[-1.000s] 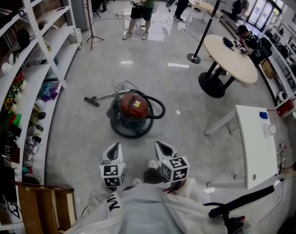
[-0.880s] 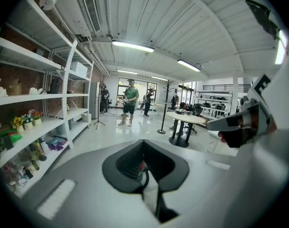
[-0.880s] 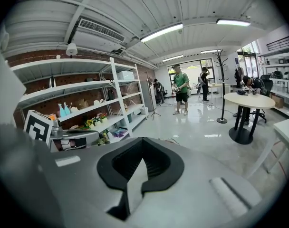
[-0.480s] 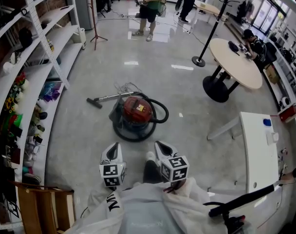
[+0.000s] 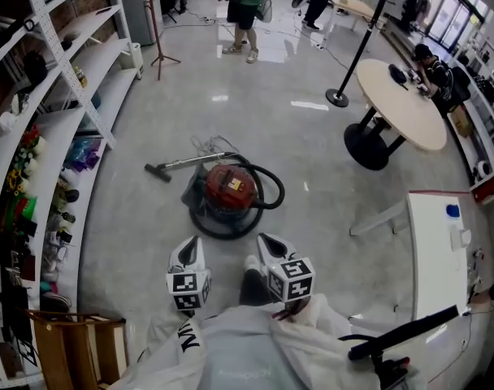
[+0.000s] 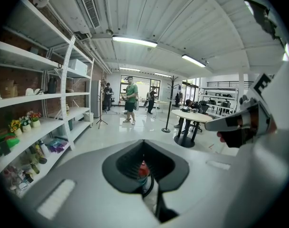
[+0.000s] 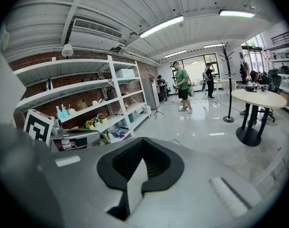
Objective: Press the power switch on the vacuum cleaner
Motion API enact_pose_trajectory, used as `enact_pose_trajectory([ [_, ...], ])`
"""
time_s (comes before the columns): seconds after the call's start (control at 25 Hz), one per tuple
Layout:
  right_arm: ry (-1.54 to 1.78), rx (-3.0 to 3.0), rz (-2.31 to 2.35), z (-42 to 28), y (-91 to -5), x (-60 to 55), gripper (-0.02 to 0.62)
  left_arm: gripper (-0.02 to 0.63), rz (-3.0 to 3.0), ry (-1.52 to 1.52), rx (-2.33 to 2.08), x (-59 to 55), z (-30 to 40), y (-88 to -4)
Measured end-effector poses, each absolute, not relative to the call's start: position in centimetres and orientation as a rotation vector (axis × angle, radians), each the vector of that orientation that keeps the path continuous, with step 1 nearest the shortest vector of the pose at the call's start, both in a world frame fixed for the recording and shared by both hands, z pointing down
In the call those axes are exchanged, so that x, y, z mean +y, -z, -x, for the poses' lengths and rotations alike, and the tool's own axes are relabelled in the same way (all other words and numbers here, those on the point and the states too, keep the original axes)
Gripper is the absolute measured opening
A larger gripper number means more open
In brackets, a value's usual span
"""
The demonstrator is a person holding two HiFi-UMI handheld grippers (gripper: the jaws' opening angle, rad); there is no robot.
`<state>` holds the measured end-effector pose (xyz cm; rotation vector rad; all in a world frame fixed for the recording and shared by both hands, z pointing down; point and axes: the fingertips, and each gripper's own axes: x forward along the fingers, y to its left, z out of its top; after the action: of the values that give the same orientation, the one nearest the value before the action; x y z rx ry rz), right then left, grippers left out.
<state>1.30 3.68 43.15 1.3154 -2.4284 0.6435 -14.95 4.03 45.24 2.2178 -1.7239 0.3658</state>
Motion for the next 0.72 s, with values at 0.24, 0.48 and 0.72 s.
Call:
enact_pose_trajectory([
  [0.24,-0.658,-2.439,-1.286,-1.9,-43.1,0.2,0.0,0.0,-2.192,-0.384,-1.744,1.2,14.1,-44.9],
  [0.48,-0.687,-2.446,-1.265,-2.3,-43.4,-2.3,0.0,0.0,-2.182,-0.422,-1.742,-1.0,13.5,-45.0],
  [0.72,-0.713,-2.447,-1.259,-3.1,-43.8,-4.3,0.0,0.0,-2.182,-0.449,-1.735,-3.0,12.6,-45.0],
])
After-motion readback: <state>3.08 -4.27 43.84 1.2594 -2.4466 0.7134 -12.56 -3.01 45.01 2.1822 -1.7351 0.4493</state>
